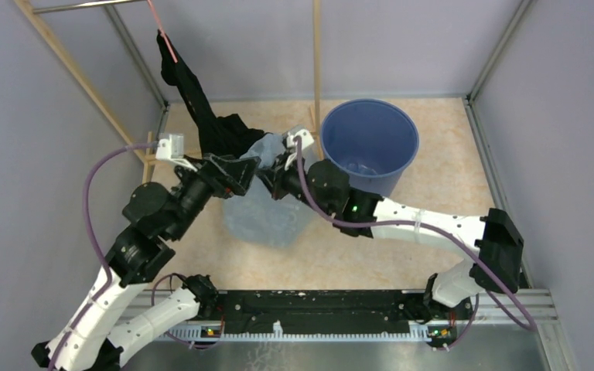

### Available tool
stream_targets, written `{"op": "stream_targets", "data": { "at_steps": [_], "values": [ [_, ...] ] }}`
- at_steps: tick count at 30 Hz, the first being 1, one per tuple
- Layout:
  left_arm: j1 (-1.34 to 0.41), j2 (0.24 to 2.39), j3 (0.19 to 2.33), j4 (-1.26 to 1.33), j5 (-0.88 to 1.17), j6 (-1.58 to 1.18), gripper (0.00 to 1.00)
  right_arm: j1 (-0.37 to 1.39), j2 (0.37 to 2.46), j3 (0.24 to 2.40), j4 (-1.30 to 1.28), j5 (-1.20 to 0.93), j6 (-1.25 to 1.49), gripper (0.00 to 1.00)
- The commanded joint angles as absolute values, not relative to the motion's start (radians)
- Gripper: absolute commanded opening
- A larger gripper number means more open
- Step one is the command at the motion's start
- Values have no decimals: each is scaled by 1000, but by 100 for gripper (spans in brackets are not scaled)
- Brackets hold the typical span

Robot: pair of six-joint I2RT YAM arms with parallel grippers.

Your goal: Put the trash bags into the trash bin

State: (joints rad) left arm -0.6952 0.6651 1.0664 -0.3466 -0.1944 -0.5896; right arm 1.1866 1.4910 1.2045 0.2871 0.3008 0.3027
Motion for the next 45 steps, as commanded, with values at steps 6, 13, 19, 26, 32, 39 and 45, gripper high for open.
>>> {"op": "stream_targets", "data": {
  "at_steps": [6,13,19,26,32,39,45],
  "values": [
    [-699,492,1120,-275,-195,-331,99,978,1460,1506,86,-34,378,0],
    [-700,458,1123,-285,-225,-302,99,865,1438,1806,-94,-34,460,0],
    [-700,492,1116,-272,-199,-314,99,765,1293,1798,-106,70,468,0],
    [-701,549,1118,-241,-147,-315,99,640,1122,1586,-163,233,435,0],
    [-700,625,1151,-223,-103,-301,99,541,1006,1460,-263,270,468,0],
    [-700,751,1200,-176,-49,-273,99,535,981,1437,-255,67,468,0],
    [-700,833,1230,-190,-40,-283,99,535,1030,1522,-214,-181,535,0]
  ]
}}
